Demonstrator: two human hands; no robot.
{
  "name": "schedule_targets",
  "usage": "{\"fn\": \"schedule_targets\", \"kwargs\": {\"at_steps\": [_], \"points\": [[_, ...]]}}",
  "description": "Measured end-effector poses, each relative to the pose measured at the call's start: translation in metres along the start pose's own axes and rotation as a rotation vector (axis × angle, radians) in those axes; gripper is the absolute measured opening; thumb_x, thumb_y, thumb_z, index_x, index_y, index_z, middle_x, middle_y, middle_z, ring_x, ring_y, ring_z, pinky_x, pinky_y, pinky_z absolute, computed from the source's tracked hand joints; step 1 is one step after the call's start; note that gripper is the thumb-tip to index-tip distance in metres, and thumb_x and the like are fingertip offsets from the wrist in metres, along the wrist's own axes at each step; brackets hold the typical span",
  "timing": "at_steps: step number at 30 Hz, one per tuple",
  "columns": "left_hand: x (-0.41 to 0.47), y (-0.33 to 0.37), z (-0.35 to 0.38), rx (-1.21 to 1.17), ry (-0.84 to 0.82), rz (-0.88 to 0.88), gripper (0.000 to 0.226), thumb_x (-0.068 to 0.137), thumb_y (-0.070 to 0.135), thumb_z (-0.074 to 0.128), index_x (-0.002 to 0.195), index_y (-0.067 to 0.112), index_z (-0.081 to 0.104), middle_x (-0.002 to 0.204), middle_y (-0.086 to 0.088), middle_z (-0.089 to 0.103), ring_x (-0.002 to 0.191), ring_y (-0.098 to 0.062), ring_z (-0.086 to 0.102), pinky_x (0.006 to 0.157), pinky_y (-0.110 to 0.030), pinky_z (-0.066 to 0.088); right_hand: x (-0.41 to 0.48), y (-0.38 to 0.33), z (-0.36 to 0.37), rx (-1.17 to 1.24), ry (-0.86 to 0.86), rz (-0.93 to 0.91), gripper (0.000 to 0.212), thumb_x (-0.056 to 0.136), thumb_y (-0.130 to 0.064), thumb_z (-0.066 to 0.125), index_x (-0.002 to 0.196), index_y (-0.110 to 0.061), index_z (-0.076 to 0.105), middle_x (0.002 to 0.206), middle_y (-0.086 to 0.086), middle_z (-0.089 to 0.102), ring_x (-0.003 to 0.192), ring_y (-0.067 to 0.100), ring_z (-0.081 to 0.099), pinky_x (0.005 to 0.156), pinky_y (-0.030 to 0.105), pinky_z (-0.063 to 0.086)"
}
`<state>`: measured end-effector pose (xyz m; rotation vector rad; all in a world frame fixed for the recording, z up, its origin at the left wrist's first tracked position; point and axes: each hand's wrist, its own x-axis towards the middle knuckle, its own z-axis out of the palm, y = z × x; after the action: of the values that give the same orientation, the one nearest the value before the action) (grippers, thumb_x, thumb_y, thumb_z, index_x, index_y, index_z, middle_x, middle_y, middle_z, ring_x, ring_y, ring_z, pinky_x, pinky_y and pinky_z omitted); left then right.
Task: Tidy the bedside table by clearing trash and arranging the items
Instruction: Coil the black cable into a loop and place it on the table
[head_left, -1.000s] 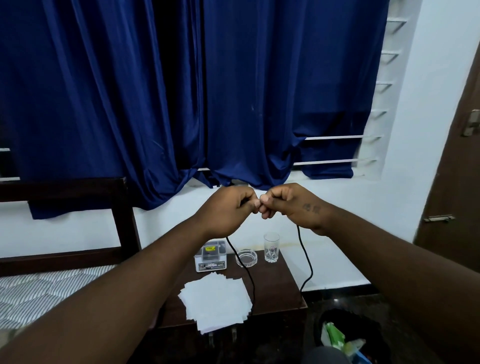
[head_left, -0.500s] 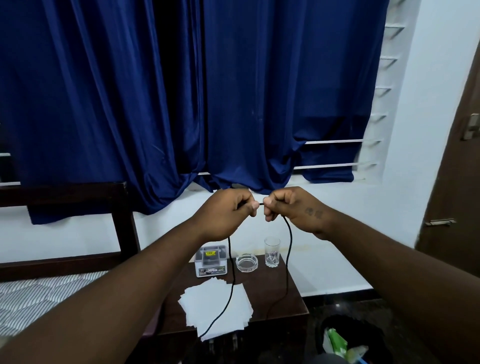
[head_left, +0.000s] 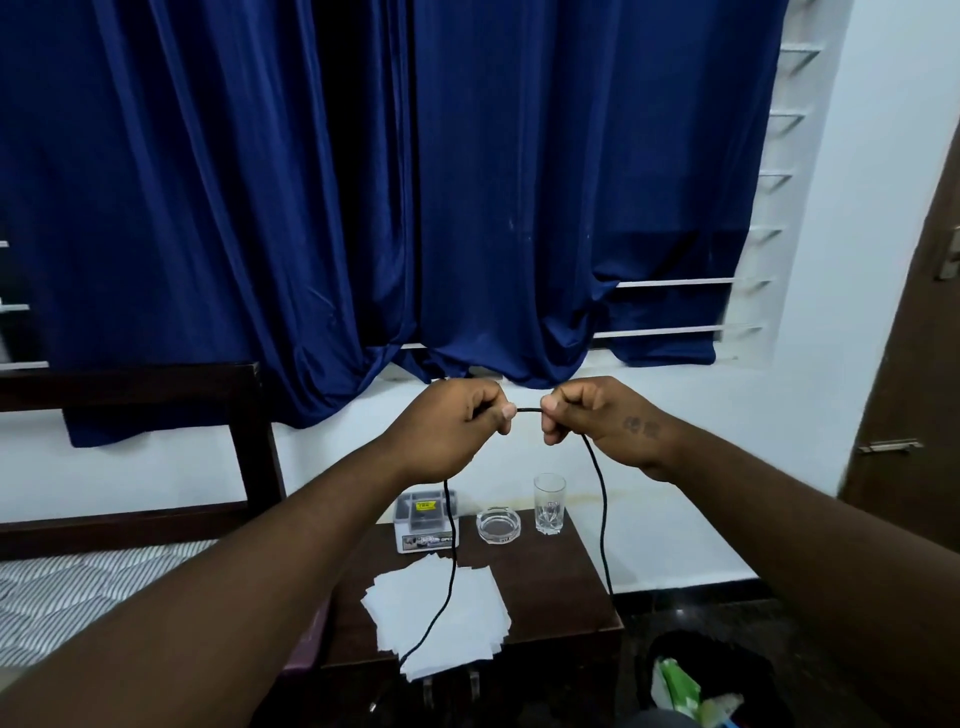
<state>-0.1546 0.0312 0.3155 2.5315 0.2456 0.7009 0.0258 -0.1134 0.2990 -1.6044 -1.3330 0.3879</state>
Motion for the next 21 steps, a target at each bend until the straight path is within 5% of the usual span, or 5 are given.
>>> {"fn": "schedule_targets", "kwargs": {"at_steps": [3, 8, 13, 17, 21], "points": [[0.002, 0.001, 0.003, 0.012, 0.002, -0.001, 0.026, 0.101, 0.033, 0.054, 0.082, 0.021, 0.067, 0.066, 0.006, 0.055, 0.066, -0.022, 0.06, 0.074, -0.053, 0.057, 0.003, -0.001, 0.005, 0.009, -0.036, 0.004, 0.035, 0.104, -0.033, 0.054, 0.094, -0.006, 0.074, 0.091, 0.011, 0.077, 0.083, 0.012, 0.07, 0.083, 0.021, 0.055], [0.003, 0.0, 0.003, -0.008, 0.0, 0.002, 0.027, 0.101, 0.036, 0.055, 0.08, 0.023, 0.066, 0.064, 0.005, 0.054, 0.064, -0.028, 0.062, 0.07, -0.053, 0.058, 0.006, -0.004, 0.01, 0.011, -0.043, -0.032, 0.029, 0.104, -0.029, 0.056, 0.085, -0.011, 0.071, 0.08, -0.002, 0.074, 0.079, 0.005, 0.069, 0.077, 0.011, 0.05], [0.002, -0.006, 0.0, 0.003, 0.014, -0.019, 0.027, 0.101, 0.037, 0.054, 0.082, 0.023, 0.066, 0.06, 0.008, 0.05, 0.062, -0.027, 0.059, 0.069, -0.051, 0.059, 0.002, 0.001, 0.001, 0.03, -0.01, 0.009, 0.031, 0.104, -0.031, 0.055, 0.089, -0.01, 0.072, 0.085, 0.004, 0.075, 0.082, 0.011, 0.069, 0.086, 0.023, 0.049], [0.003, -0.002, 0.004, 0.022, 0.007, 0.022, 0.025, 0.101, 0.032, 0.055, 0.081, 0.021, 0.066, 0.064, 0.011, 0.054, 0.06, -0.013, 0.056, 0.07, -0.05, 0.058, 0.007, -0.004, 0.013, 0.047, -0.062, -0.031, 0.033, 0.105, -0.026, 0.054, 0.099, 0.0, 0.072, 0.087, 0.003, 0.076, 0.083, 0.01, 0.071, 0.081, 0.017, 0.054], [0.002, -0.004, 0.001, 0.01, 0.005, 0.009, 0.027, 0.102, 0.036, 0.055, 0.082, 0.021, 0.067, 0.063, 0.008, 0.051, 0.059, -0.013, 0.053, 0.07, -0.049, 0.057, 0.005, -0.003, 0.01, 0.024, -0.028, -0.037, 0.03, 0.104, -0.025, 0.055, 0.086, -0.007, 0.07, 0.085, 0.007, 0.076, 0.079, 0.006, 0.07, 0.076, 0.009, 0.05]]}}
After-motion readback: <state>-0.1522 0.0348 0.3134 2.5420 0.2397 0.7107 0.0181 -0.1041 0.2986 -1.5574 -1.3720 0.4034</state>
